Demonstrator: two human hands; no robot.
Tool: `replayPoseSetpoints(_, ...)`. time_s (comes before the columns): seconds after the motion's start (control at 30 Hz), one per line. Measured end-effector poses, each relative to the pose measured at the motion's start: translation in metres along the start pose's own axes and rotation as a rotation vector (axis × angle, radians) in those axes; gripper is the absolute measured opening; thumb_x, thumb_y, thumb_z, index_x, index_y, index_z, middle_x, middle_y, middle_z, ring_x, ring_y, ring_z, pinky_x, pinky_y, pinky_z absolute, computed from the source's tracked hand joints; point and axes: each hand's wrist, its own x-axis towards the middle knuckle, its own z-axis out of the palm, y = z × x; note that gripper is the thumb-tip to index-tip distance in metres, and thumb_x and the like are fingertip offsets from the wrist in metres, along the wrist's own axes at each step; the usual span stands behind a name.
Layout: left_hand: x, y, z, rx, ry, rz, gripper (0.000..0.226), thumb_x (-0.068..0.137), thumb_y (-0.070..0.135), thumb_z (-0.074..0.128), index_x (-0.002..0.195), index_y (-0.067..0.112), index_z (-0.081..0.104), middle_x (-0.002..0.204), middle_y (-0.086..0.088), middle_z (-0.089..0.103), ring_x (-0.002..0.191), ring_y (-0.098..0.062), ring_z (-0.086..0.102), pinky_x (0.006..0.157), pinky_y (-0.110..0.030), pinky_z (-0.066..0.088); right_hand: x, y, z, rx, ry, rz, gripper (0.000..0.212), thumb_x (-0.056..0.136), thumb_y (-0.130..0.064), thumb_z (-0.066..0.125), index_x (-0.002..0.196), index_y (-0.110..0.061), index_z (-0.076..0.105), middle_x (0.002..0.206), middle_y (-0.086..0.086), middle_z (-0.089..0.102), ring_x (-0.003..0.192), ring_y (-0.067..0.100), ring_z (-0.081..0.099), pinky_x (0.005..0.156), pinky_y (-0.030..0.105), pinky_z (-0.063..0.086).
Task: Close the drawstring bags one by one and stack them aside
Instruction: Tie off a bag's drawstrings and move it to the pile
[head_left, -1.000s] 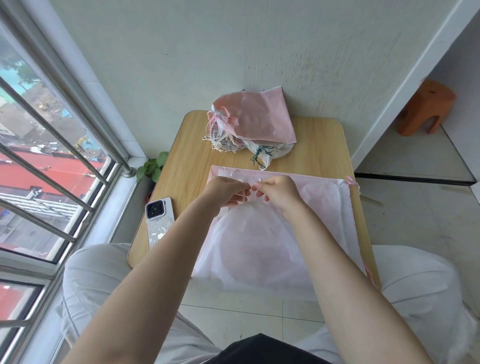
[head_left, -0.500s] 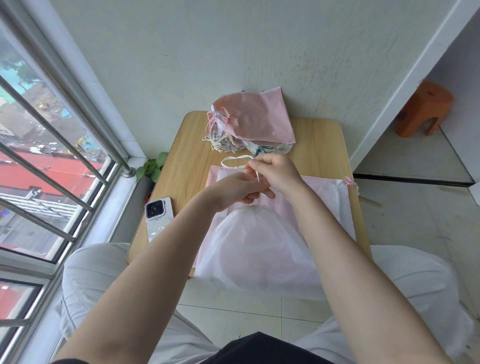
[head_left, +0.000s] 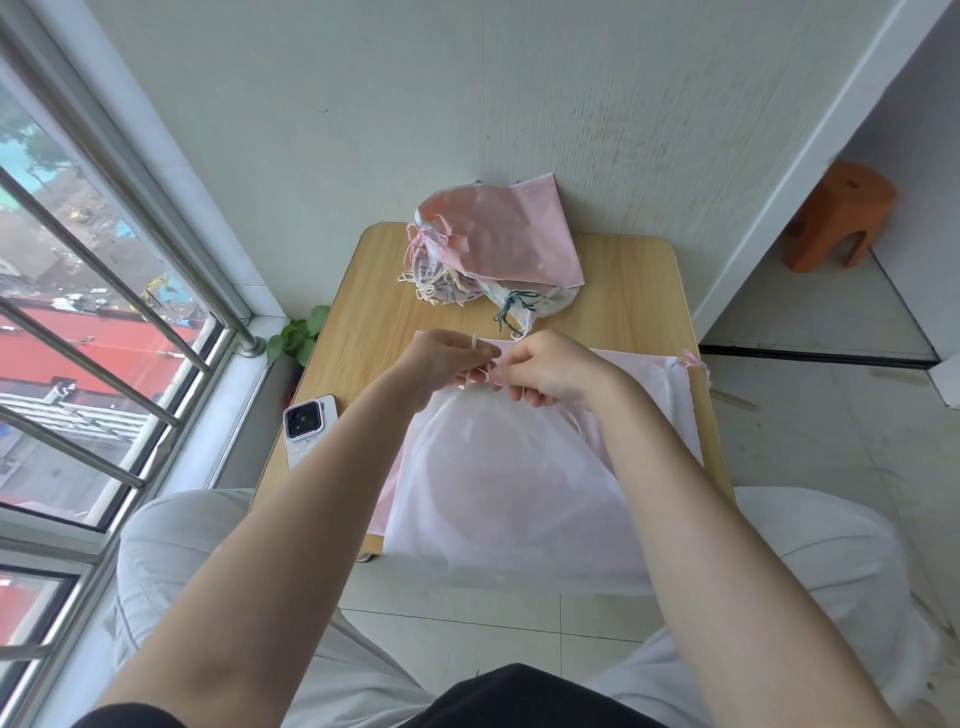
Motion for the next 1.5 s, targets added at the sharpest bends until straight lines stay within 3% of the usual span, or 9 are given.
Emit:
replayPoseSetpoints(0.13, -0.002, 0.004, -0.007, 0.204, 0.005, 0.037, 0.014, 0.079, 0.012, 0.077, 0.083, 0.026, 0.078, 0.087, -0.008, 0.075, 0.081, -0.017, 0.063, 0.089, -0.037, 0.052, 0.006, 0.003, 0.005, -0.055, 0.017, 0.007, 0.012, 0.075, -0.025, 0.074, 0.065, -0.021, 0.075, 0.074, -0.005, 0.070, 0.077, 0.010, 0.064, 0.076, 0.026, 0.048)
replayPoseSetpoints(0.23, -0.007, 0.011, -0.010, 0.278, -0.033, 0.096, 0.017, 0.077, 0.014, 0.080, 0.087, 0.027, 0.078, 0.091, -0.006, 0.076, 0.081, -0.012, 0.064, 0.082, -0.024, 0.047, 0.022, 0.011, 0.002, -0.014, 0.289, 0.010, 0.010, 0.076, -0.021, 0.068, 0.069, -0.026, 0.073, 0.084, -0.007, 0.071, 0.090, 0.014, 0.065, 0.083, 0.032, 0.051)
replayPoseSetpoints(0.3, -0.009, 0.017, -0.012, 0.316, -0.051, 0.126, 0.019, 0.077, 0.012, 0.080, 0.091, 0.025, 0.077, 0.095, -0.002, 0.076, 0.087, -0.011, 0.066, 0.081, -0.019, 0.046, 0.027, 0.011, 0.004, 0.094, 0.231, 0.008, 0.013, 0.075, -0.015, 0.068, 0.080, -0.026, 0.072, 0.096, 0.000, 0.073, 0.098, 0.018, 0.066, 0.092, 0.036, 0.052)
replayPoseSetpoints(0.4, -0.009, 0.023, -0.014, 0.435, -0.043, 0.172, 0.018, 0.074, 0.017, 0.083, 0.084, 0.030, 0.075, 0.097, 0.000, 0.075, 0.097, -0.018, 0.067, 0.090, -0.029, 0.049, 0.024, 0.008, 0.009, 0.259, 0.095, 0.003, 0.029, 0.072, -0.007, 0.071, 0.096, -0.023, 0.066, 0.101, 0.010, 0.074, 0.094, 0.019, 0.066, 0.081, 0.029, 0.049)
replayPoseSetpoints(0.53, -0.009, 0.025, -0.015, 0.557, 0.032, 0.231, 0.022, 0.072, 0.022, 0.086, 0.091, 0.022, 0.074, 0.096, -0.001, 0.074, 0.093, -0.020, 0.067, 0.088, -0.032, 0.050, 0.023, 0.004, 0.010, 0.301, 0.096, 0.010, 0.037, 0.063, -0.012, 0.072, 0.097, -0.022, 0.064, 0.093, 0.007, 0.071, 0.080, 0.013, 0.061, 0.066, 0.023, 0.041)
replayPoseSetpoints(0.73, -0.008, 0.014, -0.010, 0.790, 0.210, 0.300, 0.014, 0.084, 0.020, 0.074, 0.097, 0.019, 0.073, 0.093, 0.004, 0.073, 0.088, -0.016, 0.066, 0.080, -0.030, 0.053, 0.026, 0.011, 0.004, 0.386, 0.115, 0.053, 0.040, 0.075, -0.008, 0.072, 0.112, -0.020, 0.060, 0.092, 0.002, 0.066, 0.083, 0.016, 0.059, 0.072, 0.028, 0.043)
replayPoseSetpoints(0.87, -0.008, 0.005, -0.001, 0.700, 0.319, 0.334, 0.012, 0.086, 0.026, 0.073, 0.092, 0.016, 0.073, 0.086, 0.002, 0.074, 0.080, -0.015, 0.064, 0.063, -0.020, 0.044, 0.028, 0.009, 0.005, 0.472, 0.131, 0.076, 0.024, 0.081, -0.007, 0.068, 0.101, -0.017, 0.062, 0.086, 0.002, 0.067, 0.079, 0.017, 0.060, 0.076, 0.032, 0.041)
replayPoseSetpoints(1.07, -0.009, -0.001, 0.006, 0.314, 0.348, 0.268, 0.008, 0.080, 0.014, 0.077, 0.084, 0.013, 0.070, 0.079, 0.000, 0.073, 0.077, -0.018, 0.069, 0.077, -0.032, 0.053, 0.029, 0.007, 0.004, 0.573, 0.105, 0.140, 0.024, 0.087, 0.003, 0.064, 0.079, -0.015, 0.050, 0.072, 0.006, 0.060, 0.061, 0.016, 0.056, 0.060, 0.028, 0.046)
replayPoseSetpoints(1.5, -0.016, 0.005, 0.003, -0.116, 0.183, 0.121, 0.016, 0.075, 0.001, 0.080, 0.084, 0.008, 0.069, 0.079, -0.008, 0.070, 0.062, -0.010, 0.061, 0.061, -0.017, 0.048, 0.033, 0.003, 0.002, 0.301, 0.152, 0.098, 0.028, 0.075, -0.003, 0.069, 0.091, -0.022, 0.055, 0.084, -0.002, 0.059, 0.071, 0.011, 0.055, 0.066, 0.028, 0.035)
